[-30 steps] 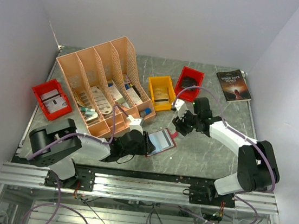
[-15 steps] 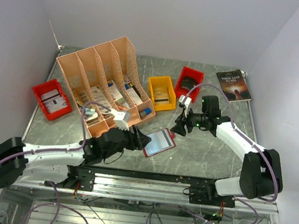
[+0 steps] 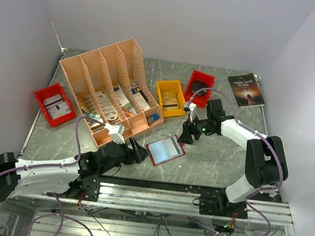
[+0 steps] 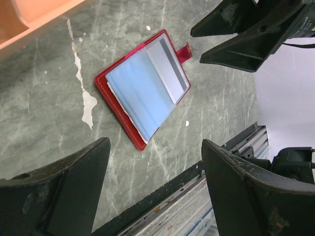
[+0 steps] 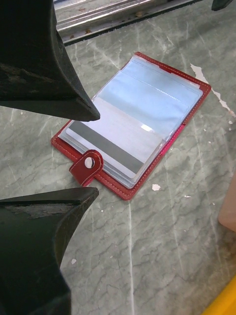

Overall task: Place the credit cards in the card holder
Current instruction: Close the card holder at the center of the board.

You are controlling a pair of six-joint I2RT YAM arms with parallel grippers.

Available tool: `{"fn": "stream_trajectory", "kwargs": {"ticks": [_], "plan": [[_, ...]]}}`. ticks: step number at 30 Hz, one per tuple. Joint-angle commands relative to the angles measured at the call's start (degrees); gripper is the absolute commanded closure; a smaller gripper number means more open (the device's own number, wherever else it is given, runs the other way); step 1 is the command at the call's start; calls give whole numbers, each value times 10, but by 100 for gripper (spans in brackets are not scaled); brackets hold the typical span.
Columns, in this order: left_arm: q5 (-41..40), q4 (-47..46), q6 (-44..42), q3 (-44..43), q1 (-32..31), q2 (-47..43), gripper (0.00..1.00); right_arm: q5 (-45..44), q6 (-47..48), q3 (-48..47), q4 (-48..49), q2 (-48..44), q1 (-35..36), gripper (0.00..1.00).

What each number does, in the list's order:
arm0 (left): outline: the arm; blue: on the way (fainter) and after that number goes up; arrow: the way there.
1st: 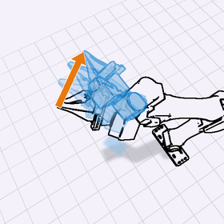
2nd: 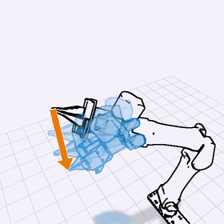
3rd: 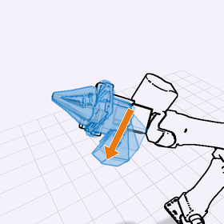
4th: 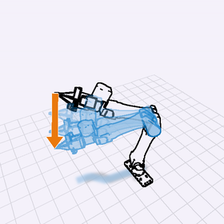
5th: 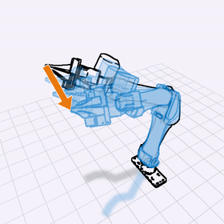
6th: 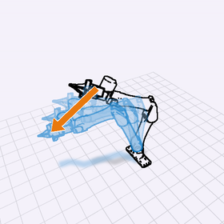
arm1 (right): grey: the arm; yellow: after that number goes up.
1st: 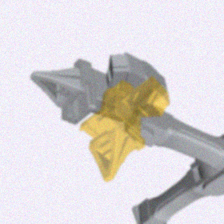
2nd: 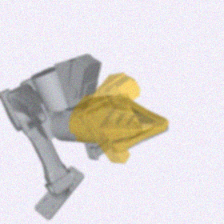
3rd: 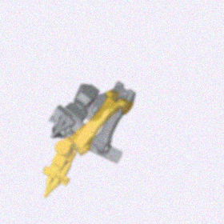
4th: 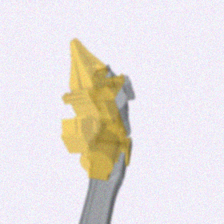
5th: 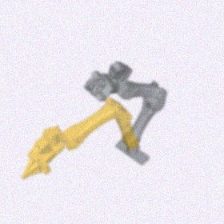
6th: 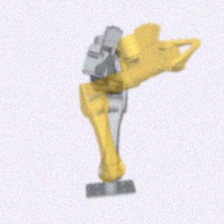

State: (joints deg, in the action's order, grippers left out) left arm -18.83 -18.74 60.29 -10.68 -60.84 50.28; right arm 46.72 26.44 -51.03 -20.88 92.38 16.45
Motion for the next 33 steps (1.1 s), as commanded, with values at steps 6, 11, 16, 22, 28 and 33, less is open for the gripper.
{"fn": "stream_trajectory", "kwargs": {"ticks": [6,11,16,22,28,33], "plan": [[-2,-2,65,9,3,40,15,-16,-37,-31,-17,45,-2,45],[-4,26,63,-5,3,54,15,-30,-40,-39,-23,62,1,45],[-7,1,80,16,3,60,15,-33,-42,-40,-23,68,3,45],[-12,-6,85,12,3,71,14,-33,-49,-48,-27,83,4,46],[-1,-51,87,8,3,110,15,-33,-54,-52,-32,98,9,47],[9,-99,90,-8,3,171,17,-50,-64,-53,-27,107,9,48]]}}
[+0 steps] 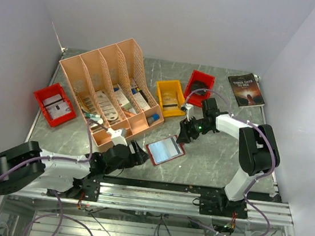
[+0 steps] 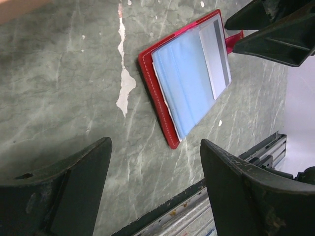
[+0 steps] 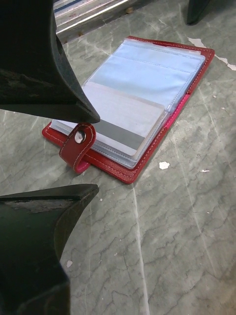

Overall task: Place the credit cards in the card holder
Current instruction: Close the card holder at the center of the board.

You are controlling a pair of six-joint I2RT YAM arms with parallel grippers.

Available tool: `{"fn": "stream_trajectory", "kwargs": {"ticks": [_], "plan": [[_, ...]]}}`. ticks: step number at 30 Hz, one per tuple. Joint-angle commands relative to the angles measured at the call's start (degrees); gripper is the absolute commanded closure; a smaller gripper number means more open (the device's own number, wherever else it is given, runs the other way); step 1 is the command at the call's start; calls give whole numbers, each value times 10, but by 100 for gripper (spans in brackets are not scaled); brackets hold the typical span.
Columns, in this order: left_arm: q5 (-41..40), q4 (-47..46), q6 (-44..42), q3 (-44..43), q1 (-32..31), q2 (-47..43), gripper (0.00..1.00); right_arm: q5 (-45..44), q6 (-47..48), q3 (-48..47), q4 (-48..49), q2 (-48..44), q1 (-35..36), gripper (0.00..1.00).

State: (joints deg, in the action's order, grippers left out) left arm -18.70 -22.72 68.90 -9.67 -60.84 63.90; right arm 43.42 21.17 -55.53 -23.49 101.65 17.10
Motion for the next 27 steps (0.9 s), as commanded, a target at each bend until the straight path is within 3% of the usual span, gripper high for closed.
{"fn": "stream_trajectory", "kwargs": {"ticks": [1,18,23,27], "plan": [[8,-69,8,-19,3,46,17,-19,-11,-9,-3,17,3,48],[-5,-224,34,-31,5,216,22,-1,2,-16,-40,52,33,61],[10,-384,-7,-9,5,244,29,0,1,-16,-42,56,37,62],[32,-385,-52,-28,4,222,32,4,0,-16,-42,53,37,62]]}}
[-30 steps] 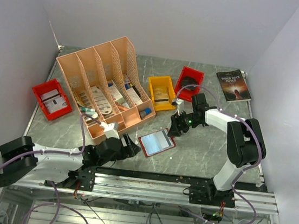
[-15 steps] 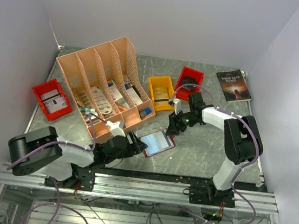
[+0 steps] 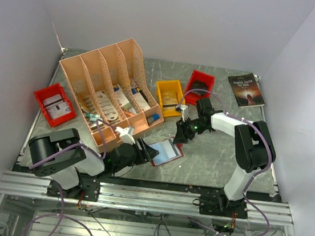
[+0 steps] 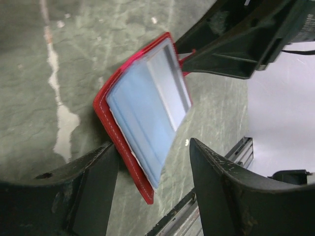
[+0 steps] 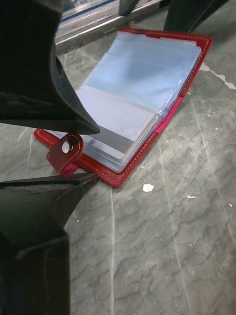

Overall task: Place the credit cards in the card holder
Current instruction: Close the card holder at the center of the board.

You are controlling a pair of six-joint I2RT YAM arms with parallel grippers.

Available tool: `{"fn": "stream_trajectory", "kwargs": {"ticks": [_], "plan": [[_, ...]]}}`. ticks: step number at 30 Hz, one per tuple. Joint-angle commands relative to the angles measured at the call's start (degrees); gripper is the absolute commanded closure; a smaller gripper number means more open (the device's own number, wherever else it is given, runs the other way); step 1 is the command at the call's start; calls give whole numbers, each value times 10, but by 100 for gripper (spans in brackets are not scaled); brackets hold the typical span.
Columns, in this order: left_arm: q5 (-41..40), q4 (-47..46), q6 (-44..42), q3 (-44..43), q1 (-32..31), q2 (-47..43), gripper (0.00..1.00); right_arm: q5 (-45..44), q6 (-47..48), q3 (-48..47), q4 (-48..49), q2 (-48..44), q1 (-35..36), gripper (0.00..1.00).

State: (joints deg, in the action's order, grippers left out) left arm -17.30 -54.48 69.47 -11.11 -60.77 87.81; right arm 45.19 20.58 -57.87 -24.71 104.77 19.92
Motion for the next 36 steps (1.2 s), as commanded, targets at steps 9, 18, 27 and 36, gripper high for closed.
{"fn": "stream_trajectory", "kwargs": {"ticks": [9,18,27,36], "plan": [[55,28,-104,-103,3,-6,29,23,-2,-8,-28,10,8,62],[69,9,-108,-149,4,78,30,20,-11,-8,-22,-24,-7,60],[68,44,-108,-184,15,113,44,-23,-6,-3,-14,-61,-30,58],[84,45,-101,-186,25,140,54,-67,24,-5,-35,-49,-21,57]]}}
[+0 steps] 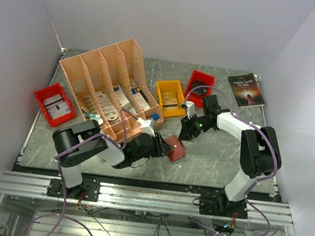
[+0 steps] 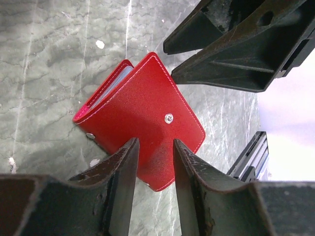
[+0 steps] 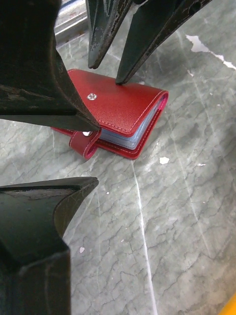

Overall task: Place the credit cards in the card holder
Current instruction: Close the card holder at the center of the board.

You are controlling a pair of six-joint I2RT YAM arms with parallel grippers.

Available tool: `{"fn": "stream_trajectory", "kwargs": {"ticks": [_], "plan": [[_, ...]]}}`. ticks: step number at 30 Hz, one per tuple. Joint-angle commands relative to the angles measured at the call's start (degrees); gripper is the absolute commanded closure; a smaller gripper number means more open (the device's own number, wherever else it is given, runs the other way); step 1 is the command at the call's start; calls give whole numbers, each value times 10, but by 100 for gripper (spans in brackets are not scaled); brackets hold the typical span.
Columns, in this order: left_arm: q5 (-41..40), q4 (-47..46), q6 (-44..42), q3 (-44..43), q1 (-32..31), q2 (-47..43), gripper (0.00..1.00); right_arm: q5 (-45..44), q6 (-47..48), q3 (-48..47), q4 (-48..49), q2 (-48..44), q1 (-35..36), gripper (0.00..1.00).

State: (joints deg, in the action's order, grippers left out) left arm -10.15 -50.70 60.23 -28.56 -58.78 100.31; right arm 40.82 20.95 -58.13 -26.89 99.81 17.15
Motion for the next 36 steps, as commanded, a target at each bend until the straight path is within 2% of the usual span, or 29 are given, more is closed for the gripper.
{"fn": "stream_trajectory", "kwargs": {"ticks": [1,5,8,16,20,24,28,31,36], "plan": [[14,10,-10,-15,6,17,55,-30,21,-1,-11,0,10,56],[18,17,-14,-17,8,20,56,-59,30,2,-10,0,32,51],[17,16,-15,-14,9,17,57,-51,42,-2,-18,4,41,51],[6,65,-37,3,17,-24,68,65,145,-28,-116,11,48,71],[6,99,-58,4,18,-49,70,99,195,-34,-160,2,48,74],[18,87,-84,12,18,-78,70,94,197,-23,-143,-40,44,70],[13,113,-107,22,18,-131,70,82,219,-13,-128,-82,32,66],[12,138,-123,25,19,-168,70,47,260,30,-73,-123,20,60],[30,141,-129,20,26,-181,70,39,504,128,-15,-185,21,43]]}}
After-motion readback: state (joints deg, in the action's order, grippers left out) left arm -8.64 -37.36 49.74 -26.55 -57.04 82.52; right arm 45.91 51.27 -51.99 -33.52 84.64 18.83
